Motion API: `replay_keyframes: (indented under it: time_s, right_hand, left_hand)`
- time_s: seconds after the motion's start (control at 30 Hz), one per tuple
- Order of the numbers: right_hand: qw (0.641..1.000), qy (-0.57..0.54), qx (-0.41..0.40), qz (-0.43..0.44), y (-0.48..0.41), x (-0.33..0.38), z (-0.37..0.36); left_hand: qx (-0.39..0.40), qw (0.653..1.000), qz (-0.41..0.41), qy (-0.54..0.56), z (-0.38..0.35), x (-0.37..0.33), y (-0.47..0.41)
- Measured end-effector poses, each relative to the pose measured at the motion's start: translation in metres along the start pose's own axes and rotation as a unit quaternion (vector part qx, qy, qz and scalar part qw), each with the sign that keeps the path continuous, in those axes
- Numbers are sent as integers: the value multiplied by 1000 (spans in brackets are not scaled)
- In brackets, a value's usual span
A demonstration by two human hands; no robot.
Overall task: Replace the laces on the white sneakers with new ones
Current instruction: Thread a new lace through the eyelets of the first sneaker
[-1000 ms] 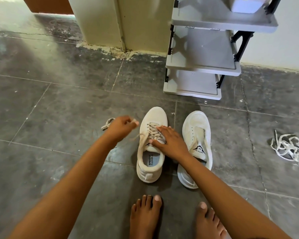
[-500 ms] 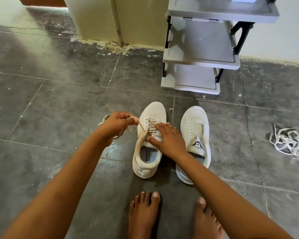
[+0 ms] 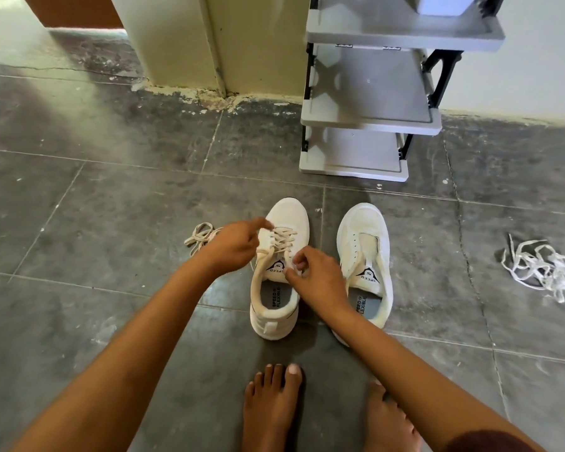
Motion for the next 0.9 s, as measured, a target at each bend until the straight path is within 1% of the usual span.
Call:
replay_keyframes:
  time_s: [0.07,0.13,0.23,0.37,0.43,0.5,0.53,0.6,0.67,0.7,0.73,0.8,0.83,0.87,0.9]
  right_hand:
    - [1000,-12,-14,-22,-1,-2,2]
    - [998,-19,-18,-59,-3,-9,2]
    - [992,-55,-4,-116,-6,-23,0]
    - [985,-89,14,-144,-7,-30,-4]
    - [985,-93,18,-148,-7,-30,-6]
    - [984,-96,17,-152,-8,-31,-6]
    - [983,-98,18,-153,-8,-30,-6]
    - [983,-103,22,-152,-8,-30,-6]
    - [984,-101,28,-142,-8,-27,-6]
    - [986,-93,31,-132,-8,-25,-6]
    - [989,-82,34,-119,-8,-22,-7]
    - [993,-70,32,-91,-8,-16,-7]
    - [994,-70,27,-76,-9,-11,-5]
    - [995,-75,21,-62,-9,-7,-3]
    - [995,-84,14,-48,-10,-1,0]
  left_hand:
    - [33,999,-28,32,-9,-16,7]
    - [40,998,-36,28,-16,-26,9]
    - [56,998,-9,41,-25,-27,9]
    - [102,985,59,128,-30,-16,11]
    - [111,982,68,136,-28,-13,10]
    - [115,984,56,127,-28,-17,12]
    - [107,986,46,119,-28,-20,12]
    - [62,992,31,106,-23,-25,7]
    - [13,995,36,95,-17,-25,5]
    - [10,995,39,94,-22,-23,9]
    - [20,991,53,124,-27,-19,11]
    - [47,967,108,227,-25,-11,8]
    - [47,958,118,258,-19,-6,2]
    - [42,945,129,298,-15,-2,1]
    - [46,924,161,344,-21,3,7]
Point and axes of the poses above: each hand's wrist, its own y-axis away from the middle knuckle, its own z-axis out of the back of the hand, x = y × z, the point moved 9 cm from there along -y, towards the middle knuckle, and after that the axes turned 6 degrees about -x, right-handed, at the moved point
